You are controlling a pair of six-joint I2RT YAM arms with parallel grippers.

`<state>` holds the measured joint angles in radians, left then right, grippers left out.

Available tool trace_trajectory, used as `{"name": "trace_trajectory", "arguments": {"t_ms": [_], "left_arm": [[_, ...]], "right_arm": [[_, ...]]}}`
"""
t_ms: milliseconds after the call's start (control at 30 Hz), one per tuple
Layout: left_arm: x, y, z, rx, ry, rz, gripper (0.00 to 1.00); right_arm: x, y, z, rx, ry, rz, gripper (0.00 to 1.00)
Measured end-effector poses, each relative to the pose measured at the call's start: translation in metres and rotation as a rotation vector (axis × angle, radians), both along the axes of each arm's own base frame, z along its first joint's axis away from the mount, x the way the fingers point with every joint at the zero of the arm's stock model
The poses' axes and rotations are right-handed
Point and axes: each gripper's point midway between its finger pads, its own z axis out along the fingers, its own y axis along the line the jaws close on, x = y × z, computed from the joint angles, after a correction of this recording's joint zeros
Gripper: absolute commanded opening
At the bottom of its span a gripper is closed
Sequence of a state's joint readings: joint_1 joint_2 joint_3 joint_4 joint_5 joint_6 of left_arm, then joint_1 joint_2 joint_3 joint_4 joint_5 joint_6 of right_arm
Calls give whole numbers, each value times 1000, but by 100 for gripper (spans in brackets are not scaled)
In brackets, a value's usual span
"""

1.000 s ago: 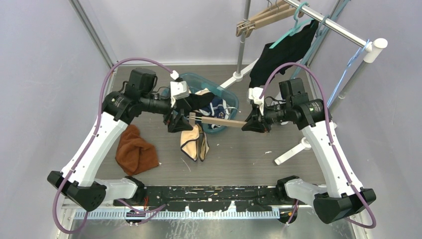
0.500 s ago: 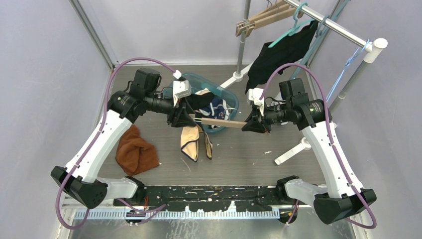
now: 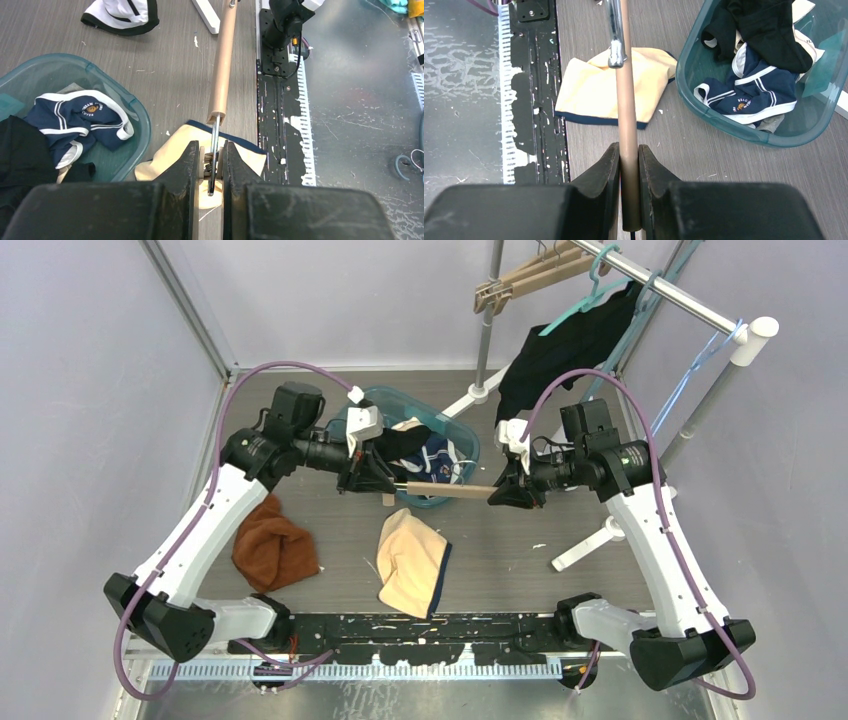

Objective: Remove the underwear clipped to the hanger
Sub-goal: Remove the underwear from the hanger, then move the hanger to the clothesline.

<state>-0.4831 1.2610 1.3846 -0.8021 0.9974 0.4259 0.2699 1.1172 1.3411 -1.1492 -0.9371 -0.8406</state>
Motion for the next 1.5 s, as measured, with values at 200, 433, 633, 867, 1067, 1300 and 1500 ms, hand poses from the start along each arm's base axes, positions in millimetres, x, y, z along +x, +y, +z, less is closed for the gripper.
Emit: {"name": "trace_trajectory", "arguments": {"t_ms": [200, 433, 633, 867, 1067, 1300, 1500], "left_arm": [[1, 1, -1, 4, -13, 6, 55], [12, 6, -8, 52, -41, 62, 91], [15, 10, 9, 60, -97, 79, 97], [11, -8, 37, 57, -189, 29, 90], [3, -24, 12, 160, -197, -38, 75], [5, -19, -1, 219, -209, -44, 63], [-1, -24, -3, 222, -210, -73, 54]], "right_arm": [[0, 0, 0, 1, 1, -1, 1], [4, 2, 2, 12, -7, -5, 1], [6, 10, -1, -1, 20, 19, 1], [10, 27, 5, -22, 21, 64, 1], [10, 33, 13, -19, -1, 81, 1], [10, 31, 10, -26, -3, 73, 1], [9, 31, 10, -25, 0, 71, 1]]}}
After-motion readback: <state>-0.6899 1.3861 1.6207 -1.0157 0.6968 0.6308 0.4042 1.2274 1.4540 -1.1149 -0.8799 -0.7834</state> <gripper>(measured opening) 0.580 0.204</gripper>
